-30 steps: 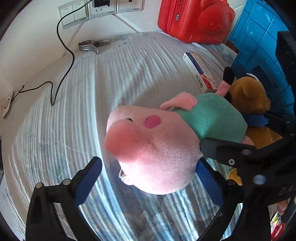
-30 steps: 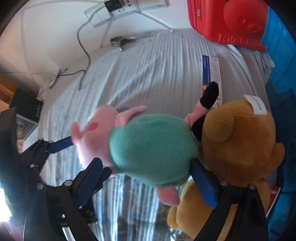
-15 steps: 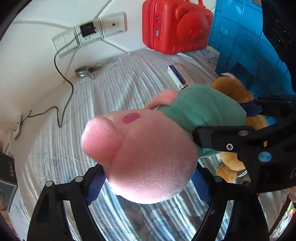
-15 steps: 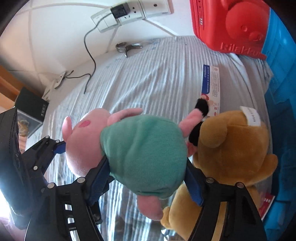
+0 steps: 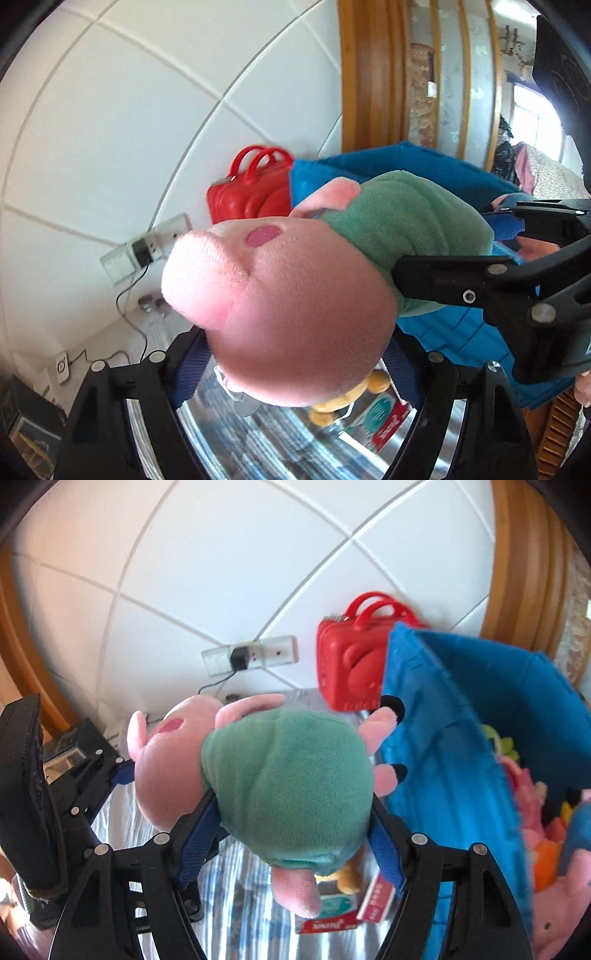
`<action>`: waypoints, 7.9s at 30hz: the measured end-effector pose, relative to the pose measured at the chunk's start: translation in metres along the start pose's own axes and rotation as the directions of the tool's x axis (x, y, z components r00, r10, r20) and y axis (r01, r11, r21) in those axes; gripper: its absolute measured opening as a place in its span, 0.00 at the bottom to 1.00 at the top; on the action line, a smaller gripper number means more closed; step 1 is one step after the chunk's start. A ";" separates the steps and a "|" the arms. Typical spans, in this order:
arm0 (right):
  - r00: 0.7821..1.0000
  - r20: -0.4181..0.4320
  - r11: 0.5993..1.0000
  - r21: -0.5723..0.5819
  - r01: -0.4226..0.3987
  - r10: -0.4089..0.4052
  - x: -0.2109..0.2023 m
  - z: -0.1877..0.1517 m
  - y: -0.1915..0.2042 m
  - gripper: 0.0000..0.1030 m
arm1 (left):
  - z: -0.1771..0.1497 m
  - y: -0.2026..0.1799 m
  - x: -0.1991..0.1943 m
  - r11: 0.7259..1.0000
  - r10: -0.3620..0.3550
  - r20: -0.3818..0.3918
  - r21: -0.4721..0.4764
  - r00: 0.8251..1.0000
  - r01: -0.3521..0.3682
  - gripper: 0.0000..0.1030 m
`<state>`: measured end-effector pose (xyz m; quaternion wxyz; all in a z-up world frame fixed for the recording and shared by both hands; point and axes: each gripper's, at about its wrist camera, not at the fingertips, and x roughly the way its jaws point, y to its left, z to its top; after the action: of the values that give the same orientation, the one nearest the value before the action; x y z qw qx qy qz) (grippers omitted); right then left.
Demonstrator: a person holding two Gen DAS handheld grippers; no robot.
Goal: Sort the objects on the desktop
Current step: 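Lower the green-shirt pig into the blue bin and open both tools, then move both tools back over the bed toward the brown teddy bear, then grasp the brown teddy bear with both tools, then carry the teddy bear into the blue bin and open both tools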
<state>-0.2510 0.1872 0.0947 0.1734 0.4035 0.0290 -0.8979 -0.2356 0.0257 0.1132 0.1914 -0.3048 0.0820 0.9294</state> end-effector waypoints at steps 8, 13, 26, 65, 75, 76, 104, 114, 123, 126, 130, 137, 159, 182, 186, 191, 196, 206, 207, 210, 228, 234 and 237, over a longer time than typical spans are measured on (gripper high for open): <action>0.983 0.101 0.982 0.119 0.144 -0.156 -0.107 0.015 -0.107 0.73 | 0.094 -0.114 0.011 0.986 -0.127 0.058 0.119 0.990 0.120 0.81; 0.973 0.065 0.964 0.164 0.208 -0.221 -0.114 0.025 -0.179 0.73 | 0.127 -0.170 0.061 0.978 -0.170 -0.014 0.121 0.985 0.170 0.82; 0.969 -0.087 0.931 0.269 0.248 -0.233 -0.067 -0.001 -0.285 0.84 | 0.123 -0.227 0.153 0.984 -0.121 -0.256 0.098 0.959 0.151 0.88; 0.975 0.156 0.975 0.183 0.128 -0.157 -0.055 -0.079 -0.017 1.00 | -0.078 0.008 0.073 0.998 0.055 -0.255 0.011 0.965 -0.054 0.88; 0.989 -0.118 0.964 0.240 0.114 -0.088 0.093 -0.125 -0.014 0.59 | -0.157 0.040 0.133 0.991 -0.011 -0.390 -0.129 0.921 -0.042 0.88; 0.986 -0.137 0.963 0.241 0.123 -0.092 0.105 -0.129 -0.017 0.59 | -0.163 0.039 0.139 0.990 -0.016 -0.406 -0.136 0.914 -0.043 0.88; 0.985 -0.146 0.949 0.288 0.128 -0.089 0.100 -0.184 -0.042 0.70 | -0.160 -0.004 0.142 0.989 -0.052 -0.376 -0.150 0.925 -0.005 0.88; 0.970 -0.229 0.874 0.453 0.176 -0.077 0.082 -0.250 -0.099 0.72 | -0.150 -0.048 0.235 0.991 0.114 -0.474 -0.006 0.873 -0.133 0.88; 0.975 -0.223 0.908 0.408 0.097 -0.004 0.100 -0.238 -0.089 0.77 | -0.178 0.088 0.187 0.896 0.313 -0.500 -0.127 0.807 -0.426 0.88; 0.974 -0.222 0.922 0.384 0.055 0.035 0.108 -0.229 -0.074 0.77 | -0.180 0.110 0.169 0.887 0.276 -0.513 -0.191 0.813 -0.421 0.88; 0.977 -0.209 0.935 0.353 0.042 0.035 0.113 -0.223 -0.063 0.79 | -0.159 0.086 0.142 0.909 0.105 -0.419 -0.328 0.902 -0.259 0.88; 0.972 -0.236 0.928 0.365 0.075 0.015 0.121 -0.228 -0.066 0.84 | -0.113 0.006 0.229 0.941 0.071 -0.464 -0.263 0.883 -0.214 0.88; 0.988 -0.152 0.980 0.197 0.039 -0.009 0.147 -0.166 -0.049 0.83 | -0.175 0.048 0.139 0.957 0.065 -0.374 -0.238 0.925 -0.164 0.90; 0.965 -0.250 0.997 0.010 -0.079 0.079 0.221 -0.114 -0.046 0.74 | -0.190 0.064 0.183 0.971 -0.015 -0.440 -0.222 0.898 -0.093 1.00; 0.957 -0.267 0.993 -0.019 -0.119 0.109 0.226 -0.113 -0.046 0.59 | -0.197 0.059 0.202 0.965 0.012 -0.489 -0.222 0.872 -0.137 0.95; 0.945 -0.293 0.987 -0.016 -0.160 0.149 0.234 -0.115 -0.044 0.31 | -0.197 0.058 0.201 0.975 0.041 -0.467 -0.175 0.883 -0.138 0.73; 0.955 -0.267 0.987 -0.058 -0.148 0.128 0.223 -0.126 -0.036 0.49 | -0.203 0.080 0.196 0.970 0.030 -0.478 -0.198 0.878 -0.141 0.66; 0.960 -0.217 0.982 -0.018 -0.187 0.179 0.246 -0.117 -0.039 0.28 | -0.191 0.078 0.188 0.980 0.064 -0.429 -0.143 0.901 -0.137 0.53; 0.964 -0.202 0.983 -0.024 -0.180 0.172 0.240 -0.117 -0.037 0.27 | -0.191 0.079 0.184 0.980 0.061 -0.421 -0.148 0.905 -0.135 0.49; 0.973 -0.136 0.982 -0.010 -0.191 0.188 0.211 -0.116 -0.036 0.27 | -0.184 0.076 0.165 0.980 0.049 -0.372 -0.160 0.927 -0.116 0.49; 0.933 0.322 0.985 0.111 0.132 -0.161 -0.099 -0.069 -0.047 0.26 | 0.015 -0.044 0.010 0.997 -0.058 0.113 0.051 0.992 0.053 0.48; 0.901 0.297 0.934 0.265 0.241 -0.317 -0.159 -0.071 -0.120 0.26 | 0.070 -0.129 0.036 0.974 -0.174 0.062 0.161 0.983 0.162 0.48; 0.883 0.265 0.890 0.354 0.286 -0.389 -0.176 -0.085 -0.160 0.26 | 0.081 -0.184 0.047 0.953 -0.222 0.018 0.217 0.975 0.213 0.48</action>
<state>-0.1358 0.4042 0.1533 -0.0494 0.2586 -0.0684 -0.9623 -0.2393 0.2295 0.1437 0.3260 -0.2698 0.1433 0.8946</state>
